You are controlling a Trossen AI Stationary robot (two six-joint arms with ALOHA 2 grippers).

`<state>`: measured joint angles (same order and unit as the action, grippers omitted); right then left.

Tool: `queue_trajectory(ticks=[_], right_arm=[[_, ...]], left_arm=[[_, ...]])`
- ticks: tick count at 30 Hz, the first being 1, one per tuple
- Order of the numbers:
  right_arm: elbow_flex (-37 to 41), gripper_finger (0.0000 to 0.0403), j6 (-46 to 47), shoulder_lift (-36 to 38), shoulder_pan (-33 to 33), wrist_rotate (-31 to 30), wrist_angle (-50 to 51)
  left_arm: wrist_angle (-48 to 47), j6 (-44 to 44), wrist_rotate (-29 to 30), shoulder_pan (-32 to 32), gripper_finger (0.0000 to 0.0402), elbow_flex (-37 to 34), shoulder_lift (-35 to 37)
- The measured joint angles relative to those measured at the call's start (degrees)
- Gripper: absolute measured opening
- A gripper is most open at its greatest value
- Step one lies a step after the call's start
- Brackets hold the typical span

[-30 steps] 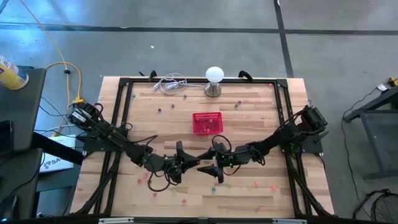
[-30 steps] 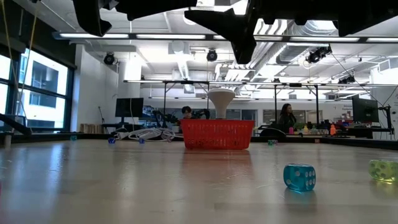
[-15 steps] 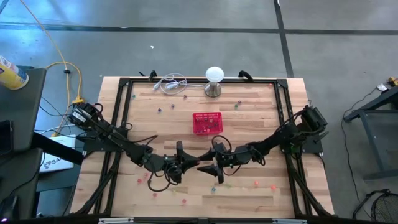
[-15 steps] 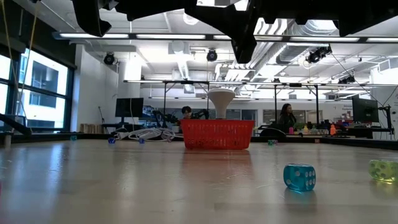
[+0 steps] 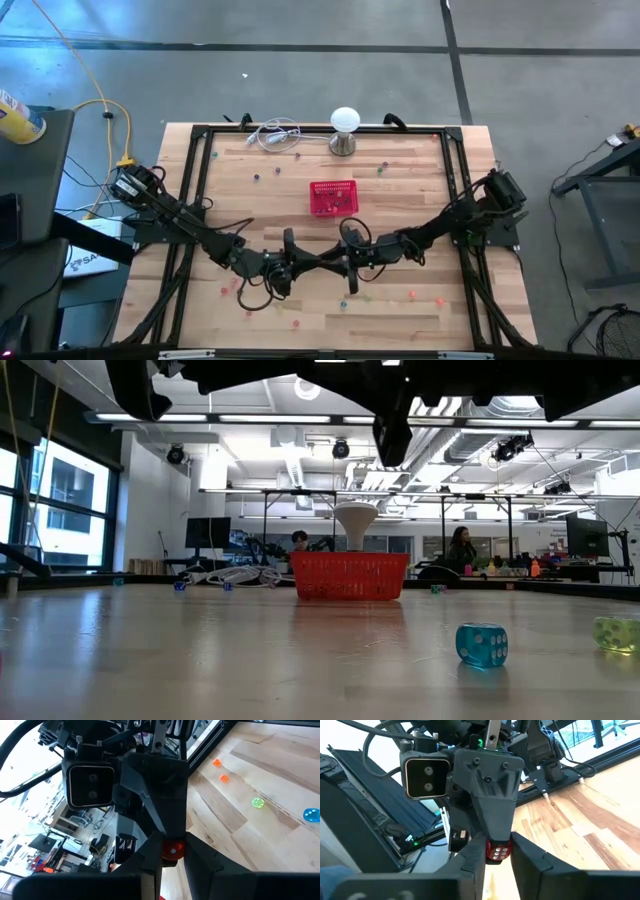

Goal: Pick & Place Dice
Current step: Put the top red dice into the bin

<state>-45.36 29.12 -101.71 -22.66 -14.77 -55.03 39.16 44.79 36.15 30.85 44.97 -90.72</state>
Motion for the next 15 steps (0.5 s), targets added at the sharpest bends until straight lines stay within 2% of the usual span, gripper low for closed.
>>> queue_trajectory(ticks=[10, 15], right_arm=[[0.0, 0.0043, -0.4, 0.0, 0.0, 0.0, 0.5], [0.0, 0.0042, -0.4, 0.0, 0.2, -0.2, 0.8]], left_arm=[[-0.7, -0.3, 0.2, 0.0, 0.0052, 0.0, 0.0], [-0.8, -4.5, 0.1, 0.0, 0.0064, 0.0, 0.0]])
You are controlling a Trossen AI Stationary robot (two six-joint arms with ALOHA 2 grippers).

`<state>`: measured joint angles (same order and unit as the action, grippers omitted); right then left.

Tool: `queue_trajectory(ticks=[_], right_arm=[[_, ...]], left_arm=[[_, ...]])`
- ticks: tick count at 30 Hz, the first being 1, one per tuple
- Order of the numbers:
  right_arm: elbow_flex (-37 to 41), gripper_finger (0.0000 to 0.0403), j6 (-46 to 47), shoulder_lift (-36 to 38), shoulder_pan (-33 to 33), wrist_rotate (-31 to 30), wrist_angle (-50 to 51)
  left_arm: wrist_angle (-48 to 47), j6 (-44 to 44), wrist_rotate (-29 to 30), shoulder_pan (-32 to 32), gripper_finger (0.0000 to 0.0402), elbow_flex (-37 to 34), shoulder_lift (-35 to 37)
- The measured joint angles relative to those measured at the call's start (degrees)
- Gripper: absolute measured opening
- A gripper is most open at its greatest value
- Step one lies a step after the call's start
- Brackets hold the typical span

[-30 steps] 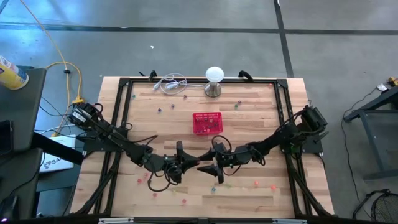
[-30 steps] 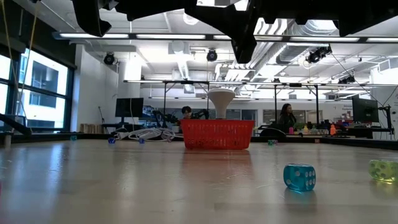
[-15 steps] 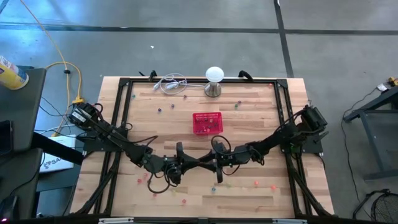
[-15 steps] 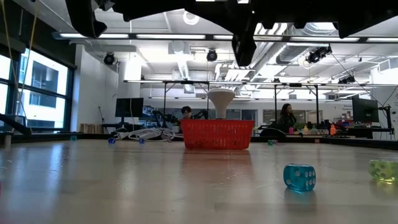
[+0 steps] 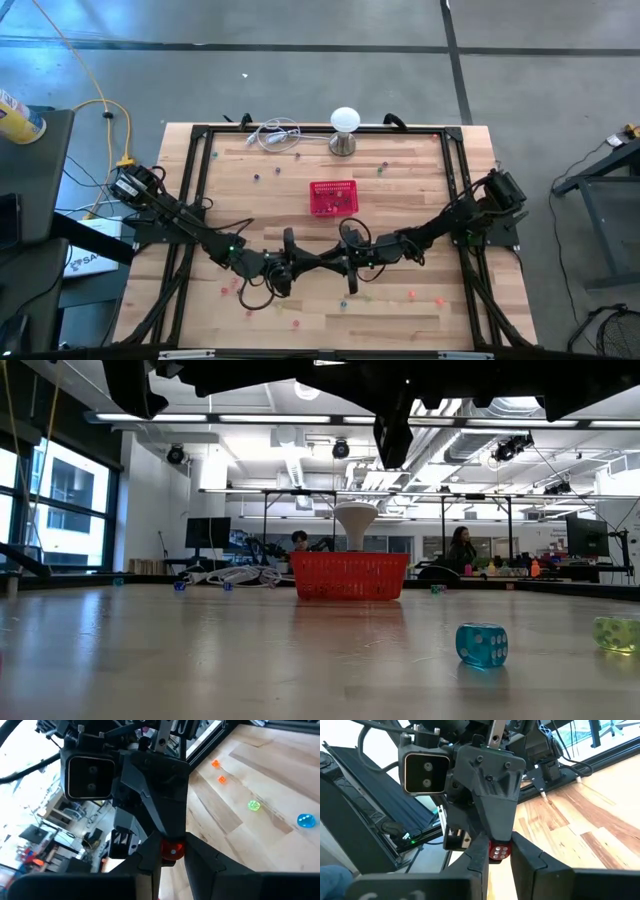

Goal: Pick & Place Dice
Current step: Put the top red dice into the bin

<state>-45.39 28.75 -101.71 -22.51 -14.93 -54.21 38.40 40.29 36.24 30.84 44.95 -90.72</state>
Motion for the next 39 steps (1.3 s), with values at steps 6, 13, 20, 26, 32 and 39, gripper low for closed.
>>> queue_trajectory(ticks=[6, 13, 20, 26, 32, 39], right_arm=[[0.0, 0.0041, -0.8, 0.0, 0.1, 0.1, 0.8], [0.0, 0.004, -3.3, 0.0, 0.2, -0.4, 1.9], [-0.1, 0.004, -5.1, 0.0, 2.7, -8.3, 13.5], [-0.1, 0.004, -4.2, 0.0, 7.9, -16.1, 22.2], [0.0, 0.0042, -3.2, 0.0, 12.7, -19.8, 26.9], [0.0, 0.0071, -6.5, 0.0, 16.6, -23.1, 30.8]], left_arm=[[-0.3, -0.7, -1.2, 0.3, 0.0096, 0.0, 0.0], [-0.5, -2.6, -1.7, 0.5, 0.0146, 0.0, 0.0], [-1.3, -12.7, 0.5, 0.8, 0.0166, 0.0, 0.0], [-6.0, -28.8, 1.4, 0.8, 0.0166, 0.0, 0.0], [-14.3, -45.9, -0.2, 0.8, 0.0165, 0.0, 0.0], [-18.2, -50.7, -2.0, 0.8, 0.0165, 0.0, 0.0]])
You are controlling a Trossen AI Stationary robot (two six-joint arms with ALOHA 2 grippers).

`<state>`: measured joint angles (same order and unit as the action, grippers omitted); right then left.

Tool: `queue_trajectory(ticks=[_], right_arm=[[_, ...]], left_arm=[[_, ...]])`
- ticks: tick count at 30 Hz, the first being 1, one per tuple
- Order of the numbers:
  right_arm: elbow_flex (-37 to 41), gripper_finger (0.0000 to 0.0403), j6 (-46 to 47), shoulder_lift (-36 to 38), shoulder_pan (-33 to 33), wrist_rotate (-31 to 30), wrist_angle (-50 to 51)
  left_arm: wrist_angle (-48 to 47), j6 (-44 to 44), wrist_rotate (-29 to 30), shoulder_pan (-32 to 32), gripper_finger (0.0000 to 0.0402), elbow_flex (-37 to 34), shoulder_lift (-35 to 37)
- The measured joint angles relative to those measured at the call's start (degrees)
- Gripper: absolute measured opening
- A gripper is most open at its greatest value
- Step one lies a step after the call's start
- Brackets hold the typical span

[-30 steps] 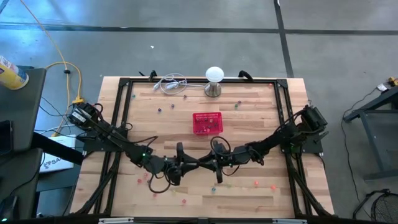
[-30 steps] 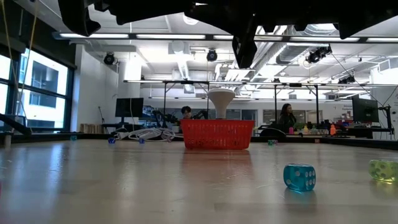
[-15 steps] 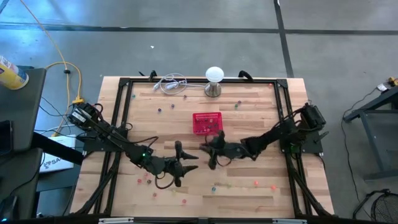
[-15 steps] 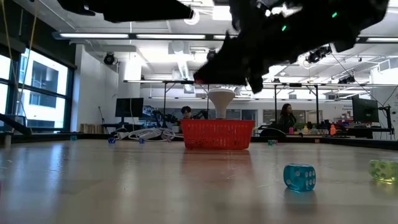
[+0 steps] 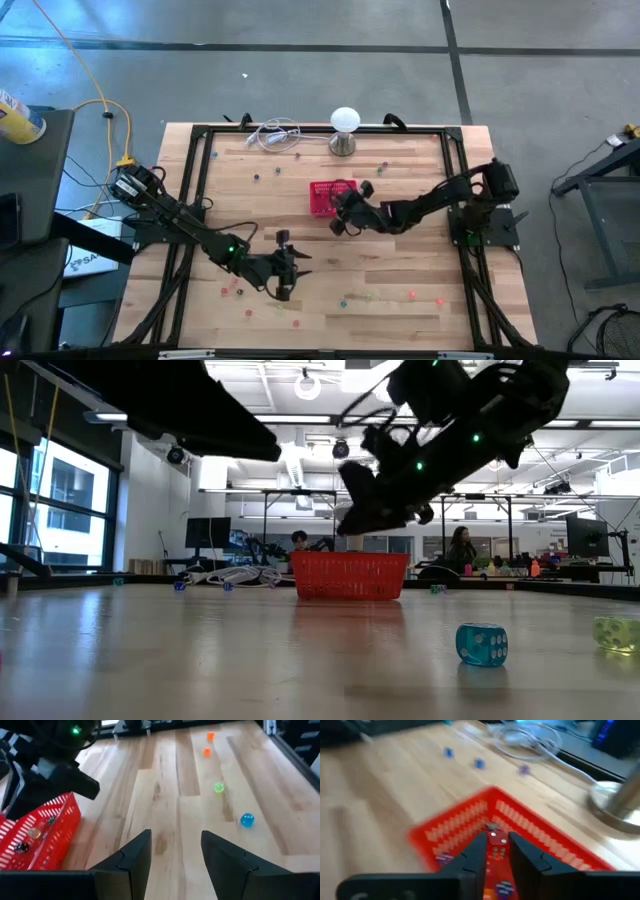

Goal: Pick & Place Dice
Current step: Put the top red dice into the bin, then put the right light green dice into the bin

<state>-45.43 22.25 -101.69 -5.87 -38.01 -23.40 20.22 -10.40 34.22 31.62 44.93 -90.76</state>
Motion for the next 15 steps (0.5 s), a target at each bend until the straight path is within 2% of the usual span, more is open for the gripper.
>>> queue_trajectory(ticks=[4, 7, 11, 15], right_arm=[[0.1, 0.012, 2.8, 0.0, 0.6, -0.1, 4.1], [0.1, 0.0163, 4.8, 0.0, 0.6, -0.2, 3.2], [0.1, 0.0214, 4.6, 0.0, 0.6, 1.6, 3.3], [0.1, 0.0247, 4.5, 0.0, 0.6, 4.4, 2.6]], left_arm=[[-2.9, -0.2, -1.5, 0.0, 0.0165, 0.0, 0.0], [-3.3, -0.8, -3.5, -0.2, 0.0165, 0.0, 0.0], [-3.3, -1.3, -3.9, -0.4, 0.0165, 0.0, 0.0], [-3.3, -1.3, -4.0, -0.4, 0.0165, 0.0, 0.0]])
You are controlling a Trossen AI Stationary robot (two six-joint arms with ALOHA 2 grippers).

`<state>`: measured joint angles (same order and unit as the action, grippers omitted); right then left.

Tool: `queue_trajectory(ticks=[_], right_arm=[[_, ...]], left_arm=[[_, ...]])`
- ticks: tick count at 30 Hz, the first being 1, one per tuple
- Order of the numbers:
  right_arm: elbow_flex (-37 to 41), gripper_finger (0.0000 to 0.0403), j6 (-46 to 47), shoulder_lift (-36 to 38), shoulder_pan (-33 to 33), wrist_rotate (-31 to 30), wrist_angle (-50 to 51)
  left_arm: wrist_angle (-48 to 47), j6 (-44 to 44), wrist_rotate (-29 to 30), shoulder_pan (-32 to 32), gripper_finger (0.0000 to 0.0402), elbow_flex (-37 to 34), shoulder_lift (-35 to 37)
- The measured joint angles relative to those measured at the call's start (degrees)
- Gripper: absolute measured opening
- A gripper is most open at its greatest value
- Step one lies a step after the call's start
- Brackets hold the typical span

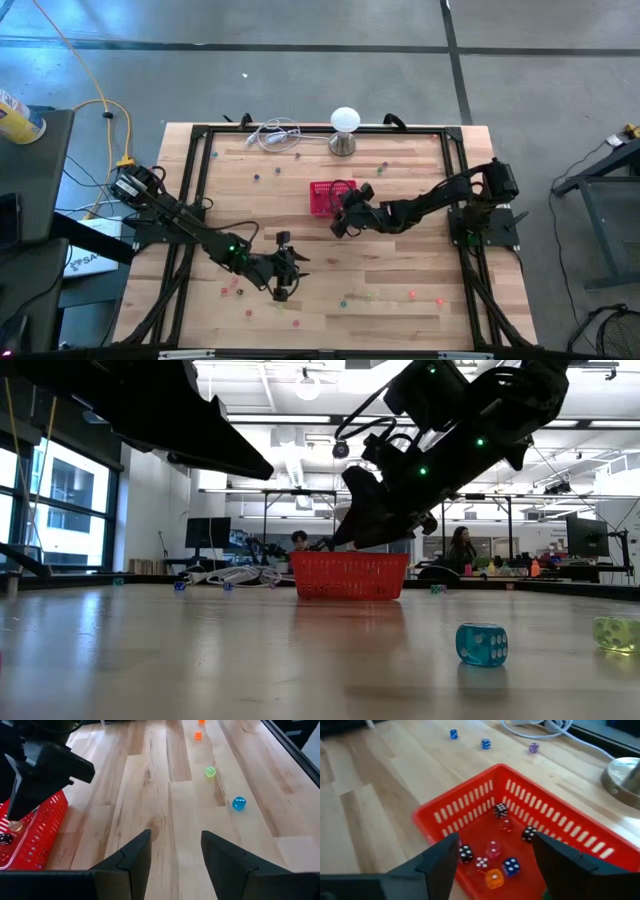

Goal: Pick & Place Dice
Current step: Put the right light green dice into the bin

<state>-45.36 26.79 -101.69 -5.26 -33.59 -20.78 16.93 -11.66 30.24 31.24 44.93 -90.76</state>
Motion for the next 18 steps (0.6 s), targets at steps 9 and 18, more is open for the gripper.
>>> queue_trajectory(ticks=[9, 18], right_arm=[[0.0, 0.0241, -12.4, 3.0, -5.1, 2.1, -5.0], [0.1, 0.0204, -8.2, 11.4, -16.2, 5.3, 12.3]], left_arm=[[-0.2, 0.0, -1.4, 0.0, 0.0165, 0.0, 0.0], [-0.2, -3.2, -2.7, 1.3, 0.0165, 0.0, 0.0]])
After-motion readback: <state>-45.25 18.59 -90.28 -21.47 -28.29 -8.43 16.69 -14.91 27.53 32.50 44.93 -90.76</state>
